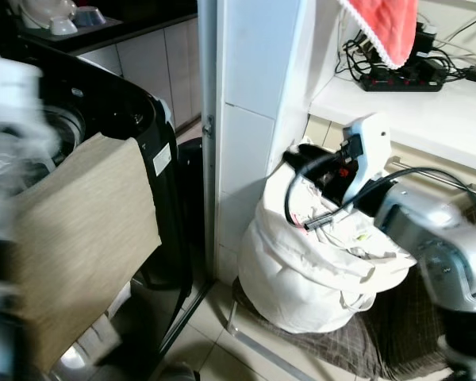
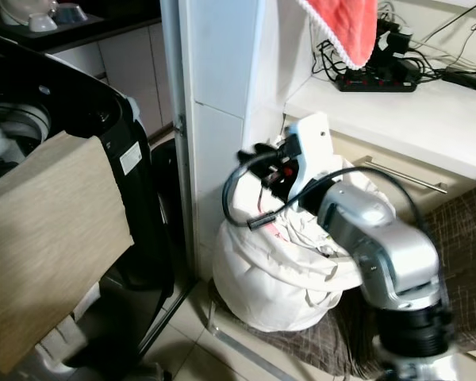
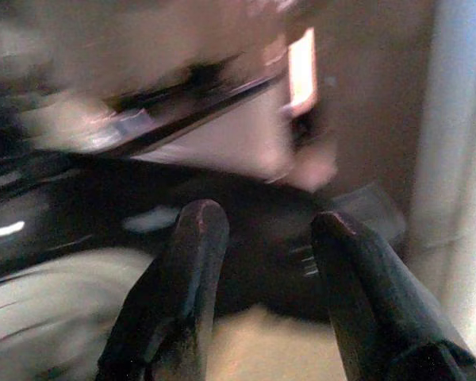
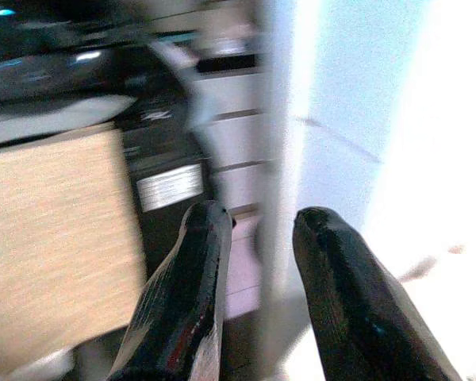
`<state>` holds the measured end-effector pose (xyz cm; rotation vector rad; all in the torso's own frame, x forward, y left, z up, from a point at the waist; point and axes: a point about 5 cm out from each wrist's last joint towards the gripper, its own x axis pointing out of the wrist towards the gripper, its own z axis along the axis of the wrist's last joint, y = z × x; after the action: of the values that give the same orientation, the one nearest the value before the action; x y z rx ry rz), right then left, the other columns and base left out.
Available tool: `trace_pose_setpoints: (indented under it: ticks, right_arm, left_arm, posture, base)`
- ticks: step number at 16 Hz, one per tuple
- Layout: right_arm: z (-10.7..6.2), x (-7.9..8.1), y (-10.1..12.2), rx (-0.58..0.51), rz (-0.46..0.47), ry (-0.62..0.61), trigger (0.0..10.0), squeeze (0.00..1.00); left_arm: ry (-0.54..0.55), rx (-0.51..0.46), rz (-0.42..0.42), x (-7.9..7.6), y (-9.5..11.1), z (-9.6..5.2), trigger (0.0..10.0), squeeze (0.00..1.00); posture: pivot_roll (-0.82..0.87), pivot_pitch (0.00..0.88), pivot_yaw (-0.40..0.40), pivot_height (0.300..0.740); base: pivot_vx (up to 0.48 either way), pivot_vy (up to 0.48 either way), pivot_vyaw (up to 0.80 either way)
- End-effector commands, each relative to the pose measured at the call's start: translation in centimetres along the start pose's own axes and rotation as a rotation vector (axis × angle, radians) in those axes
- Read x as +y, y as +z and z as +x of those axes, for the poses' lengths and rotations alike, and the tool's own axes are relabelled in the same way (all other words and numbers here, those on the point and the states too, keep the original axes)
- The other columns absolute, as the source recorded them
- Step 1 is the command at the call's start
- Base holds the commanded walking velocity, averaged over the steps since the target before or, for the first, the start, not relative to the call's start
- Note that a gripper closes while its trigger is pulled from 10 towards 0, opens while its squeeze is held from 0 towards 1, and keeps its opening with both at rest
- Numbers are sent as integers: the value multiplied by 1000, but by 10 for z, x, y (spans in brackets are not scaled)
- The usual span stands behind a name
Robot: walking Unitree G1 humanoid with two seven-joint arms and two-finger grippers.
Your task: Clothes washing
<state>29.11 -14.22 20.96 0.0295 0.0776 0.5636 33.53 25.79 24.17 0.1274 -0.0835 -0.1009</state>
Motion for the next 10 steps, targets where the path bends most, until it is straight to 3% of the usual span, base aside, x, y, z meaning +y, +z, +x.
trace_pose_setpoints:
  ticks: [1, 3, 4, 7, 10]
  right_arm:
    - [-6, -11, 3, -22, -20, -98, 10000, 0]
    - [-20, -23, -13, -6, -66, -300, 10000, 0]
    - [-24, -26, -20, 6, -67, -341, 10000, 0]
    - [-23, -17, -24, -30, -73, -329, 10000, 0]
    - [-19, -9, -25, -44, -78, -271, 10000, 0]
  left_arm:
    - [-2, -7, -22, -6, 3, -2, 10000, 0]
    - [-74, -25, -110, -76, -23, -13, 10000, 0]
    - [-107, -48, -145, -98, -29, -16, 10000, 0]
    - [-168, -124, -211, -133, -14, -21, 10000, 0]
    - [-219, -138, -162, -146, -11, -21, 10000, 0]
  posture:
    - [-53, 18, -6, 740]
    - [-68, 15, -6, 740]
    - [-75, 15, -4, 740]
    - [-82, 13, -1, 740]
    - [-79, 12, -4, 740]
  base:
    - [0, 0, 0]
    - [0, 0, 0]
    - [0, 0, 0]
    - [0, 0, 0]
    - [0, 0, 0]
